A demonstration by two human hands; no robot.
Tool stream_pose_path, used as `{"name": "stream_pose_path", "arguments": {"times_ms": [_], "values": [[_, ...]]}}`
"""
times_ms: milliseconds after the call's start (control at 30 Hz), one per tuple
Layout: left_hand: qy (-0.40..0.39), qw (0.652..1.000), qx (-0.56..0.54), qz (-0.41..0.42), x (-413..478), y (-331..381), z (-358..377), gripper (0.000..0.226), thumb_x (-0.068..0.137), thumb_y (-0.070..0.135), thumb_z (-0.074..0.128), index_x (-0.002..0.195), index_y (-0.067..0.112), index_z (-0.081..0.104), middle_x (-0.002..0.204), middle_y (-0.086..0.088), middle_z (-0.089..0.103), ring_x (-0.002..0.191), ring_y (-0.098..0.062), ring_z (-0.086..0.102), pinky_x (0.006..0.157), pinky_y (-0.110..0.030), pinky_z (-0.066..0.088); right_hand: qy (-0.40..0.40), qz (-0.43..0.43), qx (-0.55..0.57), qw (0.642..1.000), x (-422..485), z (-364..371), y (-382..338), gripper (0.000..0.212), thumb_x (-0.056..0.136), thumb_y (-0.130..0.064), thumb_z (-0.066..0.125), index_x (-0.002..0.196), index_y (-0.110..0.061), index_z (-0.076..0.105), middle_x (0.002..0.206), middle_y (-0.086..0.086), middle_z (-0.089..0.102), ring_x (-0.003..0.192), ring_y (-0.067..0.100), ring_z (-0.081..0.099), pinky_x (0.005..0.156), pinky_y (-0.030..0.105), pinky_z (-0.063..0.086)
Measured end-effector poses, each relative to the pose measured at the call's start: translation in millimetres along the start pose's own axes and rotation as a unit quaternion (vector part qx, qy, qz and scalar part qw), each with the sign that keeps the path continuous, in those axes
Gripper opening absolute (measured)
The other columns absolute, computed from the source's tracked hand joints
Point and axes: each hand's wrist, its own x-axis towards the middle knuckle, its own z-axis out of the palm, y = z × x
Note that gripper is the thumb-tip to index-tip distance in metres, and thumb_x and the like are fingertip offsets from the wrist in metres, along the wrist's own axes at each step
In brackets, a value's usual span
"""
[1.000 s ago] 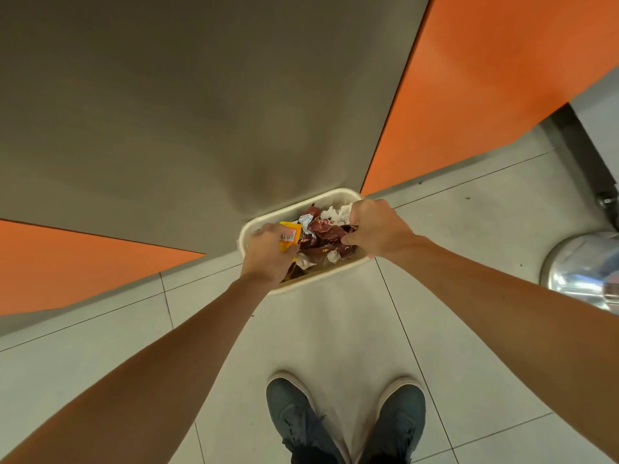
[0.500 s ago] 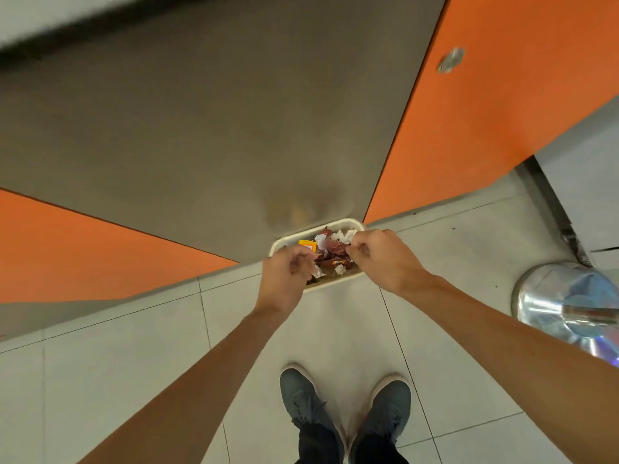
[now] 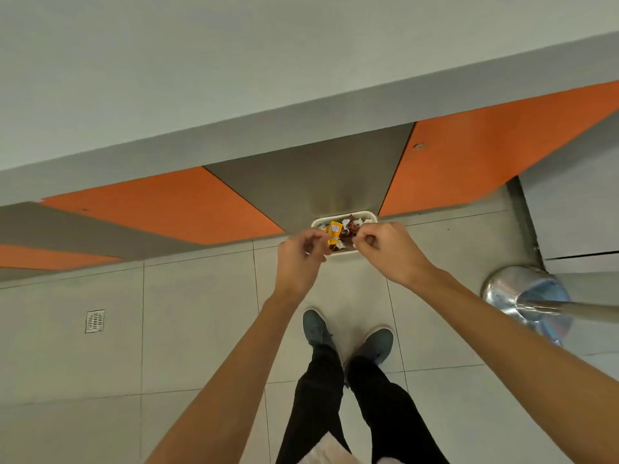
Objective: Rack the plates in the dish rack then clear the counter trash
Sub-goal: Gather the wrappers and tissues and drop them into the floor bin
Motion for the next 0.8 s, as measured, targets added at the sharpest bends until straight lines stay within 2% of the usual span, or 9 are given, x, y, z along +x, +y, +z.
{"name": "stream_pose_path", "arguments": {"times_ms": [133, 233, 333, 400, 633, 733, 800], "values": [[0.011, 1.0, -0.014, -0.005, -49.1, 47.0, -30.3, 0.015, 0.095, 0.013, 0.057, 0.088, 0.015, 0.07, 0.07, 0.003, 0.069, 0.064, -0.006, 0.062, 0.063, -0.02, 0.051, -0.028, -0.017, 0.013, 0.999, -44.4, -30.0, -42.7, 0.018, 0.092, -0.02, 0.057, 0.079, -0.014, 0.067, 0.069, 0.0, 0.065, 0.065, 0.016, 0.058, 0.063, 0.041, 0.05], [0.042, 0.999, -0.03, 0.0, -63.4, 78.9, -57.2, 0.02, 0.097, 0.014, 0.054, 0.083, 0.015, 0.069, 0.075, -0.002, 0.072, 0.064, -0.011, 0.063, 0.061, -0.018, 0.048, -0.03, -0.019, 0.029, 0.999, -63.5, -55.3, -68.0, 0.012, 0.093, -0.025, 0.057, 0.087, -0.02, 0.066, 0.075, -0.005, 0.067, 0.068, 0.011, 0.06, 0.065, 0.039, 0.052], [0.061, 0.997, -0.036, 0.021, -74.4, 104.2, -76.0, 0.027, 0.099, 0.018, 0.053, 0.079, 0.008, 0.067, 0.074, -0.005, 0.072, 0.063, -0.012, 0.064, 0.061, -0.016, 0.047, -0.024, -0.04, 0.045, 0.998, -77.2, -75.6, -89.6, 0.01, 0.093, -0.025, 0.059, 0.09, -0.02, 0.067, 0.078, -0.008, 0.067, 0.07, 0.006, 0.061, 0.066, 0.033, 0.053], [0.058, 0.997, -0.021, 0.038, -81.8, 117.5, -81.0, 0.033, 0.099, 0.021, 0.053, 0.07, 0.012, 0.066, 0.069, -0.002, 0.071, 0.064, -0.011, 0.065, 0.061, -0.015, 0.046, -0.011, -0.059, 0.035, 0.998, -80.6, -88.1, -102.0, 0.009, 0.094, -0.022, 0.059, 0.091, -0.019, 0.067, 0.081, -0.009, 0.066, 0.074, 0.005, 0.061, 0.069, 0.029, 0.052], [0.085, 0.994, -0.018, 0.071, -74.9, 158.2, -110.2, 0.046, 0.099, 0.026, 0.054, 0.058, 0.009, 0.064, 0.07, 0.002, 0.072, 0.067, -0.002, 0.064, 0.071, -0.026, 0.045, 0.016, -0.115, 0.034, 0.993, -43.7, -127.0, -162.0, 0.013, 0.095, -0.021, 0.055, 0.089, -0.019, 0.067, 0.086, -0.008, 0.066, 0.082, 0.008, 0.06, 0.074, 0.025, 0.05], [0.107, 0.99, -0.019, 0.092, -59.0, 174.2, -131.5, 0.044, 0.099, 0.03, 0.054, 0.061, 0.013, 0.068, 0.072, 0.002, 0.072, 0.065, -0.017, 0.062, 0.067, -0.033, 0.047, 0.016, -0.133, 0.031, 0.99, -19.0, -138.5, -189.4, 0.015, 0.096, -0.022, 0.055, 0.092, -0.015, 0.067, 0.087, -0.003, 0.067, 0.082, 0.013, 0.06, 0.075, 0.025, 0.048], [0.117, 0.988, -0.022, 0.099, -46.7, 184.3, -146.8, 0.04, 0.099, 0.032, 0.054, 0.066, 0.016, 0.071, 0.071, 0.001, 0.071, 0.067, -0.015, 0.063, 0.07, -0.028, 0.048, 0.016, -0.144, 0.028, 0.989, -1.4, -142.5, -205.2, 0.014, 0.095, -0.021, 0.054, 0.09, -0.016, 0.066, 0.086, -0.003, 0.066, 0.082, 0.014, 0.06, 0.075, 0.028, 0.048]]}}
